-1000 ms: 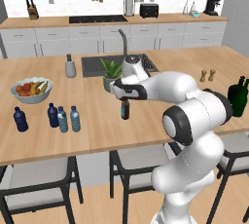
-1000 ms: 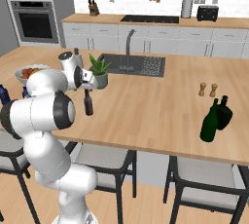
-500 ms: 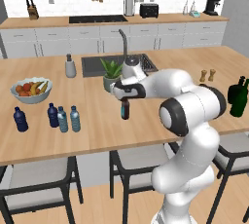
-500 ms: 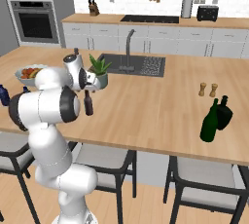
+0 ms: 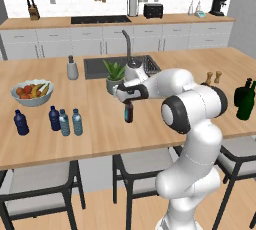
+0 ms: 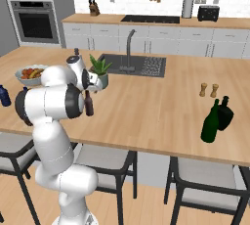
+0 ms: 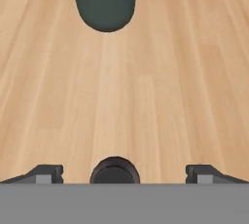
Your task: Move the plastic bottles in the middle to the plastics group, and the glass bottles in the middle to the glass group.
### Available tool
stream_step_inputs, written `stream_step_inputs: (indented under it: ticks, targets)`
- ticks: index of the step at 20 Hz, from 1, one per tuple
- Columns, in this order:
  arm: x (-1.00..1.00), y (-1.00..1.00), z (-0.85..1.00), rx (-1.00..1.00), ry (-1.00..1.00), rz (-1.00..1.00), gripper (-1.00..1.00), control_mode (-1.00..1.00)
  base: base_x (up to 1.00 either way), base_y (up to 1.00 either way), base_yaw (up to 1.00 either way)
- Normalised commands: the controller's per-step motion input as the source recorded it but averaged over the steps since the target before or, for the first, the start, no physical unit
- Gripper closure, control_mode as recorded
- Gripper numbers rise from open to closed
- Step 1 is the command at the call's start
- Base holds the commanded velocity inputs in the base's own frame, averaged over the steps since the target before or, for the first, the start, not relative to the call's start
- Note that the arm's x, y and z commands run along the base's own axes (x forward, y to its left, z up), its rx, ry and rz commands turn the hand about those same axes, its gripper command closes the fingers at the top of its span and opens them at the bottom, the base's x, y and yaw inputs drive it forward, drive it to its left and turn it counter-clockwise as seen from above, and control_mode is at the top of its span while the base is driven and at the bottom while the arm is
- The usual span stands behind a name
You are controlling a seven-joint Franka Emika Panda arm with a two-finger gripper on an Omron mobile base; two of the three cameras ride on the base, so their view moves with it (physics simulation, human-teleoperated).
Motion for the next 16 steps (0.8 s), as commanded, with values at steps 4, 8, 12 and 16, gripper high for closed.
stream_step_inputs:
  ticks: [4,8,12,16]
  targets:
    - [0.02,0.0,-0.13,0.01,0.0,0.0,-1.0,-1.0,0.0,0.0,0.0]
    - [0.0,0.0,-0.13,0.04,0.0,0.0,-1.0,-1.0,0.0,0.0,0.0]
    - [0.0,0.0,-0.1,0.08,0.0,0.0,1.0,-1.0,0.0,0.0,0.0]
    - [0.0,0.0,-0.18,0.07,0.02,0.0,1.0,-1.0,0.0,0.0,0.0]
